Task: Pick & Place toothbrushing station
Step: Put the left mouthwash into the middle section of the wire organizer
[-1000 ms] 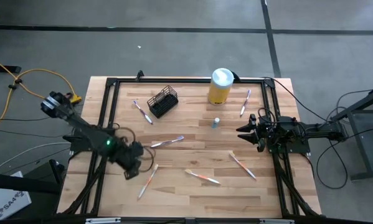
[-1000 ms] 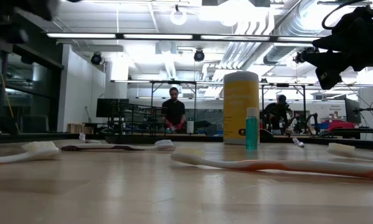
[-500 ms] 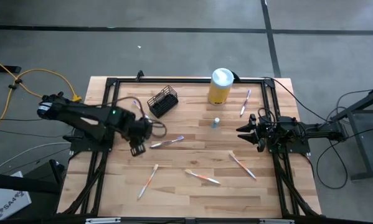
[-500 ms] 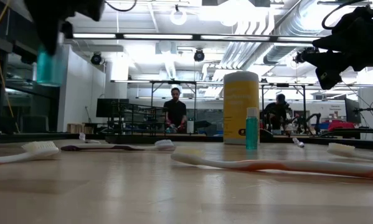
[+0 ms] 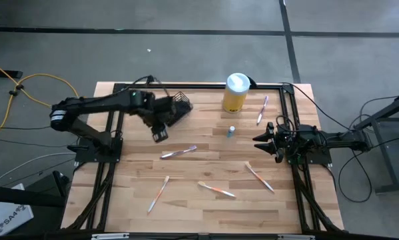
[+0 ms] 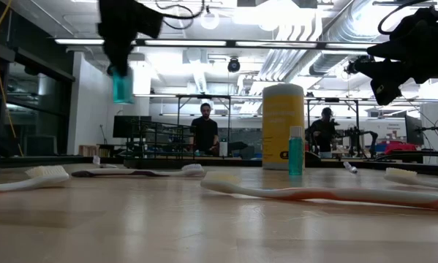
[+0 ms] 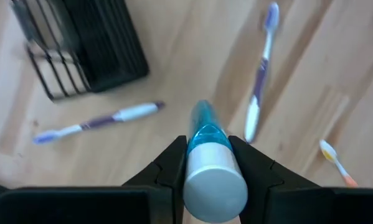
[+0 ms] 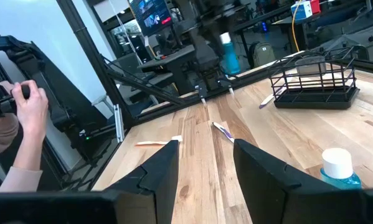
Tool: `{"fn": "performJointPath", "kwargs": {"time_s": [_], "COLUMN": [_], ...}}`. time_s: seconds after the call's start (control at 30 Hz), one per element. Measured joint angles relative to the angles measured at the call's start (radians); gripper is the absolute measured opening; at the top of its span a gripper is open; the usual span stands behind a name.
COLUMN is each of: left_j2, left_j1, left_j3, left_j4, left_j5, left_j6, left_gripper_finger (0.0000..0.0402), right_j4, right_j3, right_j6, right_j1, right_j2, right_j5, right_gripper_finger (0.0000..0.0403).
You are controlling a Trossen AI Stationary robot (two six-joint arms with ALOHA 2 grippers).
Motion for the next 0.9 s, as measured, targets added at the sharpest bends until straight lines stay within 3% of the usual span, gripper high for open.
{"fn": "performJointPath", "kwargs": {"time_s": [0.37, 0.9], "left_j2": [0.157, 0.215], "left_j1": [0.166, 0.319], "left_j3": [0.183, 0.196], "left_j4": [-0.014, 0.06], "left_j5": [-0.002, 0.018], "left_j6": [0.178, 0.317], "left_gripper_finger": [0.0086, 0.0086], "right_j4": [0.0, 0.0], "right_j3": [0.0, 0.0], "right_j6": [0.0, 0.0], "right_j1": [0.0, 0.0], "right_j2": [0.0, 0.0], "right_j5": [0.0, 0.0], "right_gripper_finger": [0.0145, 0.0145]}}
